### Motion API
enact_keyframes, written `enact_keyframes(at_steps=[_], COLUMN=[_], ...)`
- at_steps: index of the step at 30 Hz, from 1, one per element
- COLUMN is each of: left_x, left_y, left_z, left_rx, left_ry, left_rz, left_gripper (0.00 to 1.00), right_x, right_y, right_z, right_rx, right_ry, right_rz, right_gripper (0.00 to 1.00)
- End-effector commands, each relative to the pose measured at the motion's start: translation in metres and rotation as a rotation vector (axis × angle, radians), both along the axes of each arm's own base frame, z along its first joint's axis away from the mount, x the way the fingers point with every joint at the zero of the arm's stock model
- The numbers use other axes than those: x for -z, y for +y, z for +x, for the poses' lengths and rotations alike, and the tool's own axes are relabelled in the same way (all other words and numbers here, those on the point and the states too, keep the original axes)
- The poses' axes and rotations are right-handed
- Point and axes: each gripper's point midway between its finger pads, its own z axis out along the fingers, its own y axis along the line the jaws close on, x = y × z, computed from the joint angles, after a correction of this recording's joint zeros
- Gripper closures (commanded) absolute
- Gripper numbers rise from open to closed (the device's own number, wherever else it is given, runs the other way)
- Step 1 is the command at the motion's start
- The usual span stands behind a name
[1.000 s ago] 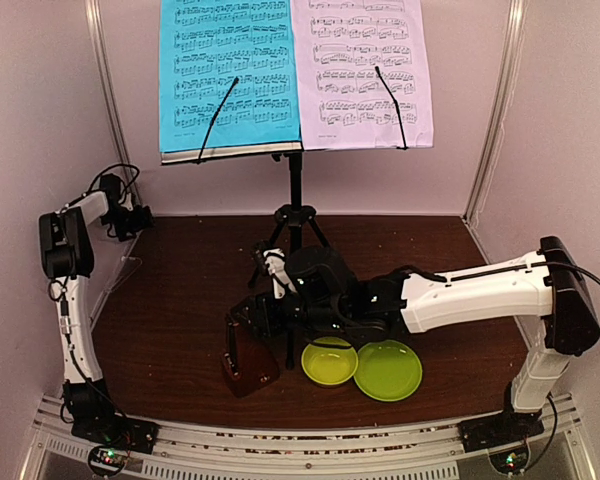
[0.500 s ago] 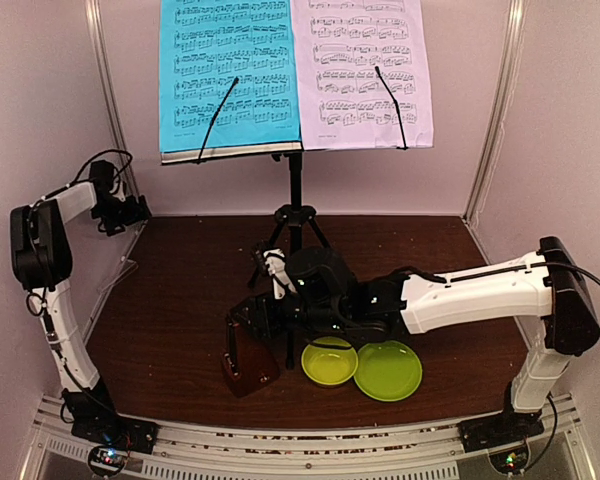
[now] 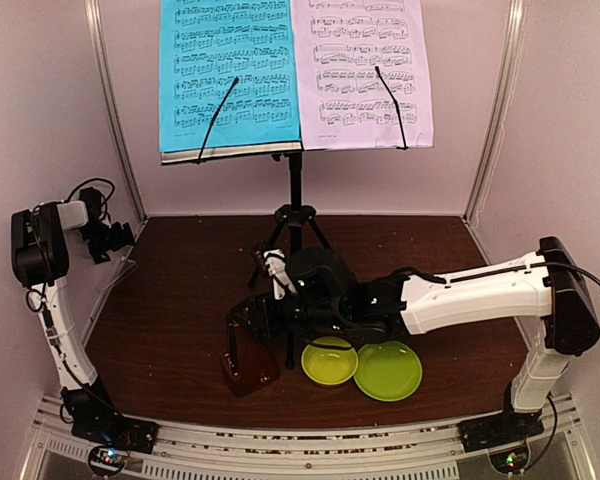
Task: Set up the instrument practice props
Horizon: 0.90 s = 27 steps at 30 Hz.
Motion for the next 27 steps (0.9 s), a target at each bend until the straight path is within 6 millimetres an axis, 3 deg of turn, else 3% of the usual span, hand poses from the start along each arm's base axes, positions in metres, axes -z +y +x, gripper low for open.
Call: enact_keyframes(at_steps=[1,10,27], left_x=[0.011,0.015,0.022], left_y=[0.005,0.018,0.020], left_z=[-0.005,-0.010,-0.008], left_rx=[-0.037,-0.122,-0.144], left_ry=[0.023,0.054,0.068], left_rz=[-0.011,0.019,-0.152], left_gripper=[0.02,0.02,0.02], right_x=[0.019,0.017,0.015], right_y=[-0.007,-0.009,-0.008], right_z=[-0.003,-0.003,0.001], right_rx=[-0.003,-0.002,0.001], right_ry=[0.001,-0.004,-0.006], right_rz=[-0.063,-0.061,-0.062], right_gripper=[0.42,0.42,0.42])
